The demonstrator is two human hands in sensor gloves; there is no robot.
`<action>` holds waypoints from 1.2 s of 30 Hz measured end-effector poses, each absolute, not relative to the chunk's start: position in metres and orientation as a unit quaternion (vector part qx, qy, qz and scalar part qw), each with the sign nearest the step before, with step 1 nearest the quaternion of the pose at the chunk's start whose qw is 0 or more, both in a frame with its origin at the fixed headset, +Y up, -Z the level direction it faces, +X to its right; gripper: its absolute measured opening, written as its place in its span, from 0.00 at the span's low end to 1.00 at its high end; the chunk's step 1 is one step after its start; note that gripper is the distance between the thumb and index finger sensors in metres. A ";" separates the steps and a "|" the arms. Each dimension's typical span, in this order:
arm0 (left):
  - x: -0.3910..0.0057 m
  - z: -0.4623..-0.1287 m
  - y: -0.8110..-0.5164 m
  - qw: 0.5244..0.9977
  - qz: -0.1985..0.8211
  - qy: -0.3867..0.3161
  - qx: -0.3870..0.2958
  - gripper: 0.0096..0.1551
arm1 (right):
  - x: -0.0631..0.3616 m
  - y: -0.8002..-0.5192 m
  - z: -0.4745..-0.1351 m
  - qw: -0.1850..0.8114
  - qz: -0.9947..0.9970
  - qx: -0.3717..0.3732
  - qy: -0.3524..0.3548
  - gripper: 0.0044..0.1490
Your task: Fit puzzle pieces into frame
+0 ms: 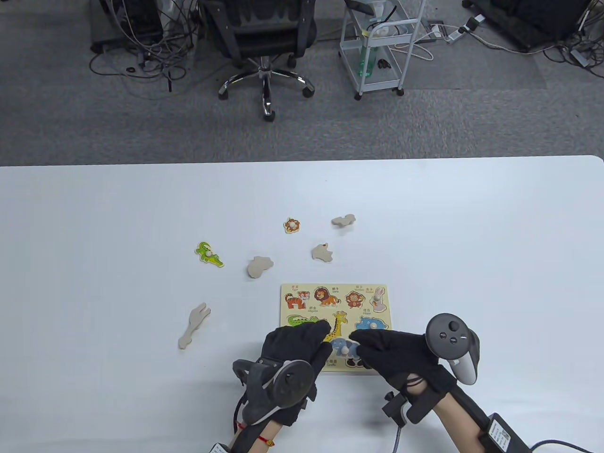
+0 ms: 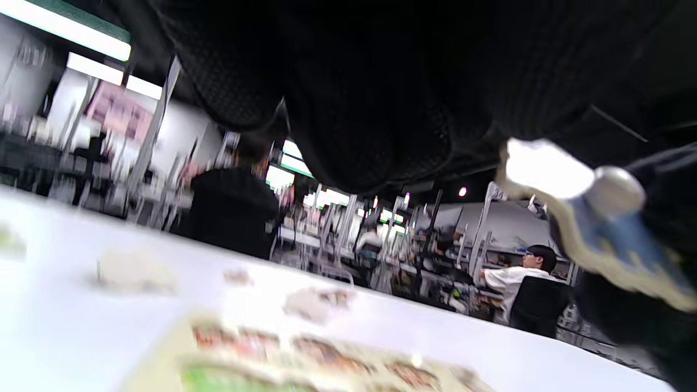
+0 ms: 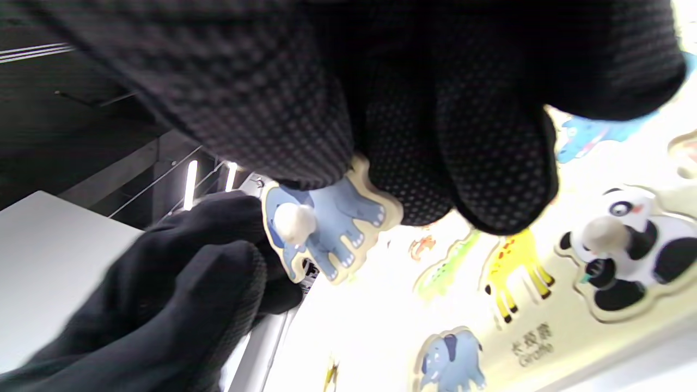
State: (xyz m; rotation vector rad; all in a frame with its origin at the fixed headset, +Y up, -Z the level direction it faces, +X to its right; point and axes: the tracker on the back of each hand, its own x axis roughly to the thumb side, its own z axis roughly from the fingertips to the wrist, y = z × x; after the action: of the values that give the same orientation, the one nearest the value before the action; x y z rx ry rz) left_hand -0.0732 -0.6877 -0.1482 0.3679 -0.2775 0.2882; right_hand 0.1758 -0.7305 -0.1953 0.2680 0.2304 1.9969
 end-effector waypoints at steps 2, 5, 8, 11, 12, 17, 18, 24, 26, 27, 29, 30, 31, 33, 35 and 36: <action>-0.065 -0.140 -0.685 0.952 0.119 -0.179 0.220 0.23 | 0.175 -0.734 -0.196 0.527 0.837 0.103 0.105 0.26; -0.052 -0.132 -0.684 0.946 0.052 -0.204 0.248 0.23 | 0.174 -0.737 -0.197 0.526 0.836 0.101 0.116 0.26; -0.045 -0.128 -0.688 0.943 0.009 -0.213 0.256 0.25 | 0.172 -0.740 -0.198 0.538 0.826 0.107 0.127 0.26; -0.041 -0.127 -0.690 0.941 0.002 -0.216 0.262 0.27 | 0.169 -0.741 -0.198 0.538 0.824 0.118 0.133 0.27; -0.040 -0.127 -0.690 0.939 -0.003 -0.214 0.269 0.27 | 0.167 -0.741 -0.198 0.542 0.819 0.130 0.138 0.27; -0.034 -0.125 -0.690 0.933 -0.016 -0.239 0.268 0.25 | 0.163 -0.745 -0.201 0.564 0.798 0.148 0.153 0.29; -0.032 -0.124 -0.690 0.931 -0.032 -0.243 0.272 0.26 | 0.163 -0.746 -0.201 0.564 0.797 0.149 0.154 0.29; -0.031 -0.123 -0.690 0.921 -0.041 -0.262 0.286 0.26 | 0.162 -0.744 -0.199 0.568 0.792 0.166 0.147 0.29; -0.031 -0.121 -0.691 0.915 -0.043 -0.265 0.300 0.26 | 0.162 -0.744 -0.199 0.573 0.788 0.168 0.147 0.29; -0.031 -0.120 -0.690 0.912 -0.046 -0.266 0.308 0.26 | 0.162 -0.744 -0.199 0.575 0.786 0.170 0.147 0.29; -0.031 -0.120 -0.690 0.910 -0.049 -0.268 0.312 0.26 | 0.163 -0.742 -0.199 0.571 0.790 0.170 0.143 0.29; -0.031 -0.120 -0.689 0.910 -0.048 -0.270 0.311 0.25 | 0.163 -0.741 -0.199 0.570 0.791 0.173 0.142 0.29; -0.031 -0.121 -0.689 0.912 -0.046 -0.269 0.305 0.25 | 0.163 -0.740 -0.199 0.568 0.792 0.175 0.142 0.29; -0.032 -0.122 -0.688 0.915 -0.040 -0.267 0.300 0.25 | 0.164 -0.738 -0.199 0.563 0.797 0.172 0.135 0.29; -0.035 -0.125 -0.686 0.920 -0.035 -0.261 0.289 0.25 | 0.166 -0.735 -0.200 0.549 0.809 0.164 0.133 0.31; -0.037 -0.127 -0.685 0.925 -0.036 -0.256 0.279 0.25 | 0.168 -0.734 -0.200 0.553 0.807 0.159 0.131 0.32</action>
State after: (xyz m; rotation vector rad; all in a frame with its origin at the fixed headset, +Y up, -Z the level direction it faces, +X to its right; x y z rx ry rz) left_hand -0.0367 -0.6853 -0.1267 0.5717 -0.5262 -0.0729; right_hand 0.1675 -0.7344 -0.1998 0.3764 0.3088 1.9081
